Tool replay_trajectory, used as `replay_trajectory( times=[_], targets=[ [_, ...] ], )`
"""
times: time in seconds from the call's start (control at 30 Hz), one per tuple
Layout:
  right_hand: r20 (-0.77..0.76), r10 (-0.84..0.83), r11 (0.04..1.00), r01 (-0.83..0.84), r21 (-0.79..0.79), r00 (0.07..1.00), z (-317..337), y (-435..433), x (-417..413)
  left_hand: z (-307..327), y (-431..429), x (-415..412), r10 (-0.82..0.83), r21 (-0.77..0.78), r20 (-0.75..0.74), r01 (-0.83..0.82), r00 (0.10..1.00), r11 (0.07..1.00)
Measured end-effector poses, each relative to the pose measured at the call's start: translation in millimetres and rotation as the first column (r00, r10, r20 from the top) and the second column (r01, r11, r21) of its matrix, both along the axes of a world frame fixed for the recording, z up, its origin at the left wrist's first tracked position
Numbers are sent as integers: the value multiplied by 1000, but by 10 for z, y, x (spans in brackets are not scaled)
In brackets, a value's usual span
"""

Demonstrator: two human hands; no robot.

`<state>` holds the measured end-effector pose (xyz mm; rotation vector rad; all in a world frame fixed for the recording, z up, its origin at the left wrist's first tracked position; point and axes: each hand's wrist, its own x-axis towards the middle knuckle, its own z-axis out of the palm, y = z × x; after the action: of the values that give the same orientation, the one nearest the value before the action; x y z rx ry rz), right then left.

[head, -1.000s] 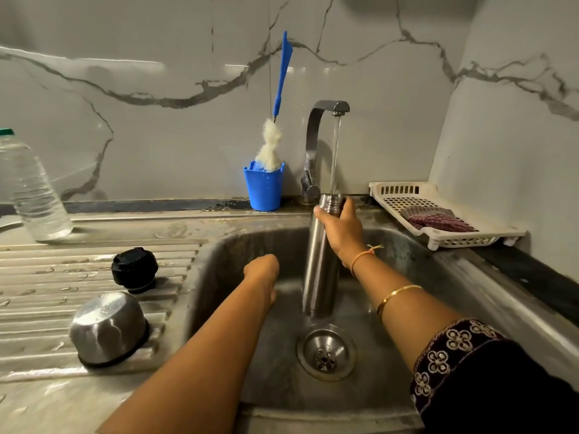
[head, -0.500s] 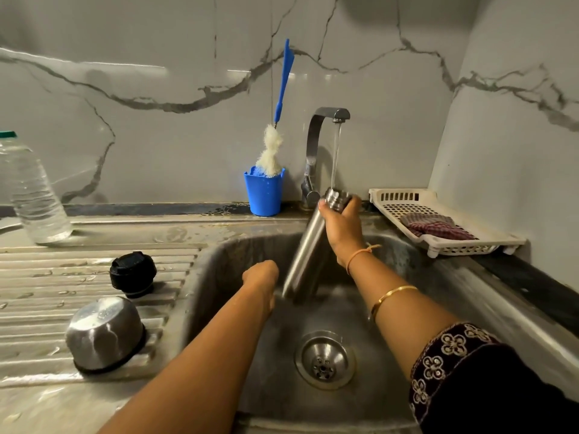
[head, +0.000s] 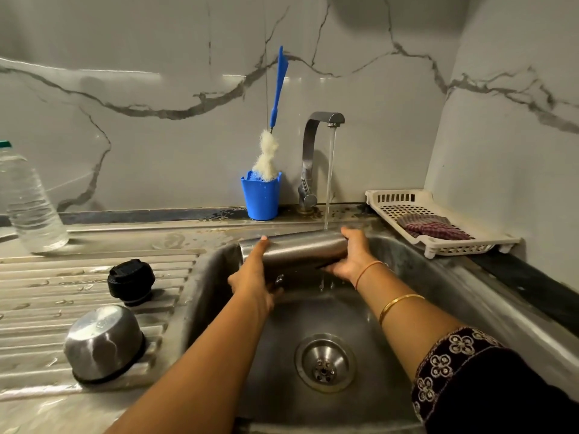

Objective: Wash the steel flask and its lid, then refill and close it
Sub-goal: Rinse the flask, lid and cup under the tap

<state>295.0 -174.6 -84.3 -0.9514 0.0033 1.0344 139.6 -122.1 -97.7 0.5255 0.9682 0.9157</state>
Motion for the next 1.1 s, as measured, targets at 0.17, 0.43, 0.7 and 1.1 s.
replay_trajectory(
  times=[0.17, 0.43, 0.7, 1.1],
  targets=[
    [-45, 64, 997, -66, -44, 997, -2, -118, -99, 102, -57, -7, 82, 147, -2, -81, 997, 986],
    [611, 674, 716, -162, -679, 414, -80, -366, -365, 427, -222, -189, 227, 692, -317, 61, 921, 719],
    [983, 183, 963, -205, -178, 7, 84, -567, -815, 579, -587, -417, 190, 807, -349, 191, 918, 558],
    [957, -120, 989, 114, 93, 264, 463, -797, -986, 385, -710, -916, 89, 635, -547, 343, 833, 692]
  ],
)
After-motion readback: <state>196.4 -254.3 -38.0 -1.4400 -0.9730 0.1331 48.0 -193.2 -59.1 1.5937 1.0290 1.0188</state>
